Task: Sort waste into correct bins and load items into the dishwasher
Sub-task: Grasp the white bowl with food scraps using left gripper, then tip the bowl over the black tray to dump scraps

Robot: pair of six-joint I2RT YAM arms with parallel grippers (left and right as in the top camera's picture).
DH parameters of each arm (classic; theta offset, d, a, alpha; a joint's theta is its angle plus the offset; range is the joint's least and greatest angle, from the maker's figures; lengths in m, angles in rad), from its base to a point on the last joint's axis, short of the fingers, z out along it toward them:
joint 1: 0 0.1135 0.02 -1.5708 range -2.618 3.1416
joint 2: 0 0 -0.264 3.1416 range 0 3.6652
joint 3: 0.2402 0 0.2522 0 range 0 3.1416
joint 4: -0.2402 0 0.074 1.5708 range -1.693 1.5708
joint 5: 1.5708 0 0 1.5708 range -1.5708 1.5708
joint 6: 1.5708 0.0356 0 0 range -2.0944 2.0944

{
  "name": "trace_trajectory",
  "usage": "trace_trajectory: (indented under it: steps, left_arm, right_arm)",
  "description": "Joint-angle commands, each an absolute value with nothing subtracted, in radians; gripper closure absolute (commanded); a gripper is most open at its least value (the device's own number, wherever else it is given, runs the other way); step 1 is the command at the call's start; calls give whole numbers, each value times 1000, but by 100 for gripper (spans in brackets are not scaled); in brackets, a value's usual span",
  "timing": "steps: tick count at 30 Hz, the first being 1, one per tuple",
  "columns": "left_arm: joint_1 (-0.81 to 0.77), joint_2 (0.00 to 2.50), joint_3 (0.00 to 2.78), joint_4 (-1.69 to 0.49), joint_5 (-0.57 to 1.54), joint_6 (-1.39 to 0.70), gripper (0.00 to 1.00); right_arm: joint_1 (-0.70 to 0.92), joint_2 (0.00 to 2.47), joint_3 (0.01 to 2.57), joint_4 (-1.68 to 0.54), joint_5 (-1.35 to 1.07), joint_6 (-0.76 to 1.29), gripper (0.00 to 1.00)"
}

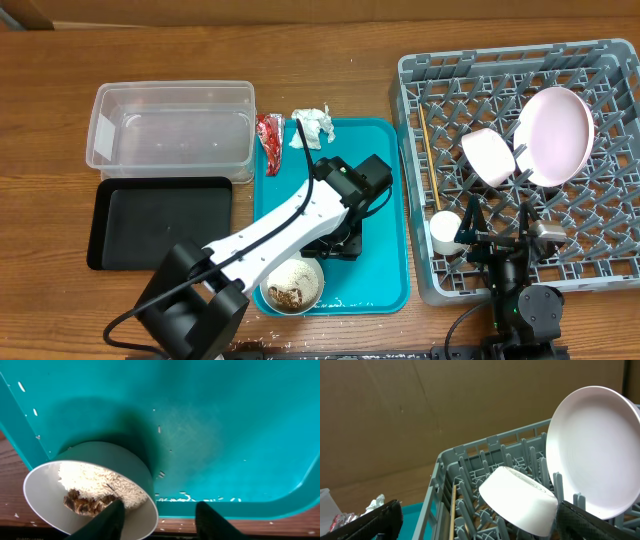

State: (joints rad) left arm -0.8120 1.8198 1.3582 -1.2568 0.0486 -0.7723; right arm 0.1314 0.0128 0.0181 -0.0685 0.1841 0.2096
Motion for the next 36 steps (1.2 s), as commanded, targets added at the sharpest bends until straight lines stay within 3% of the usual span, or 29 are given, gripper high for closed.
trace_trajectory:
  steps: [1,9,11,15,24,36]
  left_arm:
    - [-813,1853,1316,-1256,45,-785,56]
    - [-812,1853,1180,-1151,108,-745,59]
    - [-812,1853,1165,-1105,109,-696,75]
    - [-812,1853,1165,-1065,107,-624,96]
    - [-772,1815,1176,-1049,107,-601,96]
    - [-416,1424,1176,-1013,451,-344,96]
  right_arm:
    - [127,5,8,-62,190,210,0]
    - [127,5,8,-62,190,210,0]
    - [127,5,8,-62,190,210,0]
    - [127,5,8,-62,190,210,0]
    - [127,5,8,-62,190,210,0]
    - [127,5,8,-62,190,210,0]
